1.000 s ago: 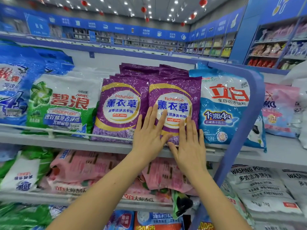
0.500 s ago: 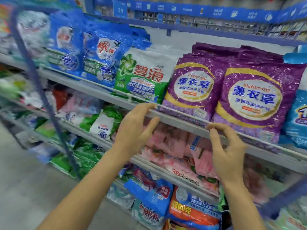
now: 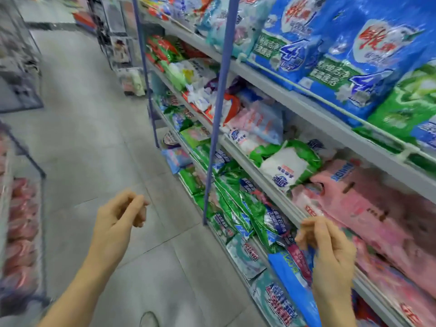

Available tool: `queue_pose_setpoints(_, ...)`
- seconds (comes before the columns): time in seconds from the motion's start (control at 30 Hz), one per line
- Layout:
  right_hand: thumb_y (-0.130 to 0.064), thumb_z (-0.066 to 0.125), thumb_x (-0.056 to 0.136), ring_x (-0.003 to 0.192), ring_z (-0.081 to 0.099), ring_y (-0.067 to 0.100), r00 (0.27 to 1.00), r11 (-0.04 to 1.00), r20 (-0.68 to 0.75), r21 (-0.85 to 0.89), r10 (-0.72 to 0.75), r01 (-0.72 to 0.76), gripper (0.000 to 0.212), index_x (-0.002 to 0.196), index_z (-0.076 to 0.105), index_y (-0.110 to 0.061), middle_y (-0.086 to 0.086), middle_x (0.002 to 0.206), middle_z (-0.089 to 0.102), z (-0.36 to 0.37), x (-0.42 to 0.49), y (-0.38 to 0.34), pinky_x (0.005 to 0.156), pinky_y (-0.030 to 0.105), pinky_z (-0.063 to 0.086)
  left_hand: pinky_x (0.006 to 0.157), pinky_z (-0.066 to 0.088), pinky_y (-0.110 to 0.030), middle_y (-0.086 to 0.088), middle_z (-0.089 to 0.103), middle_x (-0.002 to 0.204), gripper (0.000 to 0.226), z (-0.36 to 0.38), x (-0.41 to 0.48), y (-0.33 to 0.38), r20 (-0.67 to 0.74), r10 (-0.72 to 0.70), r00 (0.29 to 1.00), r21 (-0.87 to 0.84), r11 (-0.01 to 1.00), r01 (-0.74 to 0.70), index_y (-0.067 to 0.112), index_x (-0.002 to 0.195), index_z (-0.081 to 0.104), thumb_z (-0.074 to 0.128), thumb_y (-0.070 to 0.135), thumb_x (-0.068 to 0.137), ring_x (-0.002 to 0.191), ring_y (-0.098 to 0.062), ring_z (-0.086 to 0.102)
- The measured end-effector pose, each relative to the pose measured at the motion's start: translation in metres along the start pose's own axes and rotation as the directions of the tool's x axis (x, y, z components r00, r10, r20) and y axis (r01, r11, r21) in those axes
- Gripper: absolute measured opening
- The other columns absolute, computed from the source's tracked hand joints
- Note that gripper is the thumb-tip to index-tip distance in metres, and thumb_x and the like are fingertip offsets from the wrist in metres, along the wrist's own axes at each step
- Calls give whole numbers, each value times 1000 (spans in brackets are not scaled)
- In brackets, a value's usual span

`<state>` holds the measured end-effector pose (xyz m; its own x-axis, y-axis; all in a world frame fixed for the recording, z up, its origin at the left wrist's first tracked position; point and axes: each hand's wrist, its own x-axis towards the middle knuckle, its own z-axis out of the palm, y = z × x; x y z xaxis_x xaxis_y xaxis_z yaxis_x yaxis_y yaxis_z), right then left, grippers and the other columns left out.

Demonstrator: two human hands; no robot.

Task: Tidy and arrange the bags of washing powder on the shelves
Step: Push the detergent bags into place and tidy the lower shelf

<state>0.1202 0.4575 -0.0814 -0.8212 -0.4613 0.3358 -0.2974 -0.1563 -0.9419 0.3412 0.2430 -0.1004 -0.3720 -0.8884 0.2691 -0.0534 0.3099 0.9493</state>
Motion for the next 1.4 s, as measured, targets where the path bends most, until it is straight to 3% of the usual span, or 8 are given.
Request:
queue_pose_setpoints(0.13, -32, 44, 90, 52, 49, 9, 995, 995, -12, 20, 95, -95, 31, 75, 68, -20, 1, 56, 57, 64, 10, 29, 50, 15, 41, 50, 39, -13, 3, 51, 53, 30, -62, 40, -35, -103, -72, 992, -18, 997, 71, 9, 68, 58, 47, 3, 96, 49, -8, 44)
queue_pose_setpoints(0.3, -12, 37, 100, 49, 48, 5, 990, 991, -50, 24, 129, -128, 44, 72, 69, -23, -2, 56, 59, 135, 34, 53, 47, 13, 41, 49, 39, -14, 2, 53, 57, 33, -131, 90, -77, -213, -85, 973, 32, 995, 94, 17, 69, 61, 47, 4, 96, 53, -6, 47)
queue_pose_setpoints(0.5, -19, 39, 100, 54, 52, 5, 986, 986, 16, -11, 165, -165, 40, 75, 69, -22, -3, 59, 61, 205, 83, 73, 51, 13, 45, 36, 17, -17, 2, 52, 58, 25, -176, 146, -109, -290, -184, 939, -5, 982, 190, 17, 76, 64, 49, 18, 96, 41, 0, 40)
queue_pose_setpoints(0.6, -19, 37, 101, 55, 53, 6, 984, 985, 24, -8, 174, -174, 42, 75, 69, -24, -4, 60, 62, 231, 117, 87, 53, 12, 45, 39, 28, -3, 2, 53, 58, 25, -178, 173, -125, -308, -194, 932, -3, 979, 203, 18, 77, 64, 48, 19, 97, 43, 1, 43)
queue_pose_setpoints(0.83, -18, 38, 101, 55, 53, 4, 983, 984, 41, -12, 177, -176, 42, 71, 68, -21, -5, 62, 62, 304, 226, 120, 53, 12, 45, 53, 44, -11, 1, 57, 57, 32, -152, 284, -156, -309, -141, 941, -14, 989, 144, 22, 75, 67, 46, 11, 98, 54, -6, 51)
queue_pose_setpoints(1.1, -9, 40, 98, 56, 54, 5, 972, 980, 134, -67, 195, -188, 31, 77, 63, -13, -6, 61, 62, 370, 353, 148, 53, 15, 46, 57, 46, -16, 3, 58, 59, 22, -102, 428, -158, -276, -94, 956, -48, 995, 84, 26, 72, 68, 52, 35, 85, 54, -7, 52)
queue_pose_setpoints(1.27, -22, 49, 96, 69, 57, 6, 974, 923, 140, -367, 175, -114, 16, 87, 62, -21, -10, 76, 64, 402, 400, 180, 63, 25, 46, 57, 46, -14, 6, 55, 55, 37, -78, 496, -179, -176, -111, 978, -73, 992, 99, 26, 69, 67, 47, 12, 97, 53, -8, 49)
queue_pose_setpoints(1.4, -25, 56, 90, 81, 61, 22, 993, 652, 109, -756, 56, 46, 18, 105, 61, -16, 5, 92, 67, 430, 458, 211, 68, 31, 44, 58, 45, -14, 4, 56, 55, 38, -58, 560, -193, -38, -122, 992, -72, 990, 119, 26, 69, 67, 46, 13, 98, 54, -9, 50)
